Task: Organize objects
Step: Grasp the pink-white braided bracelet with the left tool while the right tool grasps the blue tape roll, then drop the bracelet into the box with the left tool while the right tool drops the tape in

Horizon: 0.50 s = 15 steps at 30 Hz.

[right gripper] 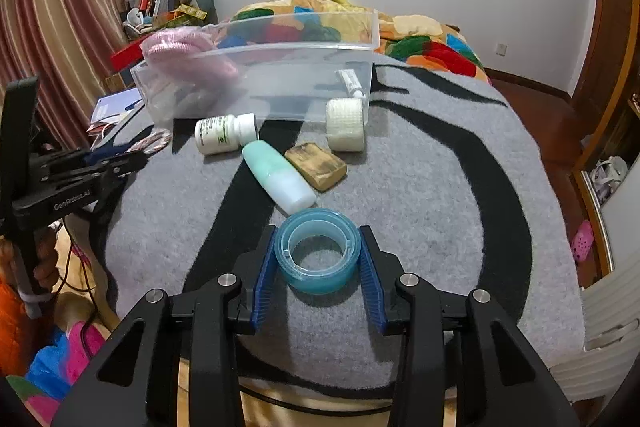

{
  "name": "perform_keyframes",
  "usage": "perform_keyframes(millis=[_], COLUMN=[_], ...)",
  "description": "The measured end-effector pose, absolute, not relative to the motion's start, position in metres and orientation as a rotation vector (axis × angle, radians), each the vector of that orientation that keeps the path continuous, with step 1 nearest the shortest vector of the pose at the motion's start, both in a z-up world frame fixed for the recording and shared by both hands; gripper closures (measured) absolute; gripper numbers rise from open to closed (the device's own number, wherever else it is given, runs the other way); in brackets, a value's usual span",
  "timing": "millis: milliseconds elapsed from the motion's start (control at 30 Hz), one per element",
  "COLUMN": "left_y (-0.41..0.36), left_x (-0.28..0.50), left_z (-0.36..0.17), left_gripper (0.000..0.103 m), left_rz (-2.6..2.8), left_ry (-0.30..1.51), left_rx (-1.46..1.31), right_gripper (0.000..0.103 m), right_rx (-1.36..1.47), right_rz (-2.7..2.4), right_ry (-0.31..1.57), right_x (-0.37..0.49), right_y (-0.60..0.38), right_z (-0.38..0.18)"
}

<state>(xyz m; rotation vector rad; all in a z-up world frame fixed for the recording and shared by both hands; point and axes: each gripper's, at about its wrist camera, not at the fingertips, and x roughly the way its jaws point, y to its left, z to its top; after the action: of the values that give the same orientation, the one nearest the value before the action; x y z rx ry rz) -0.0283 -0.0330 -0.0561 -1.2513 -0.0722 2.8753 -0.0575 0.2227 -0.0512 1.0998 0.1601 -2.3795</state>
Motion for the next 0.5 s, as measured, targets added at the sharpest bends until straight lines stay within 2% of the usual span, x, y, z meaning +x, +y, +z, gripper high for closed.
perform_keyframes(millis=[500], left_y=[-0.029], left_x=[-0.024], left_z=[0.014], left_gripper=[0.099], left_rz=[2.944], left_ry=[-0.088], left_rx=[-0.971], right_gripper=[0.068], right_rx=[0.901], right_rz=[-2.439], right_ry=[0.102], right_x=[-0.084], right_y=[0.21], right_z=[0.003])
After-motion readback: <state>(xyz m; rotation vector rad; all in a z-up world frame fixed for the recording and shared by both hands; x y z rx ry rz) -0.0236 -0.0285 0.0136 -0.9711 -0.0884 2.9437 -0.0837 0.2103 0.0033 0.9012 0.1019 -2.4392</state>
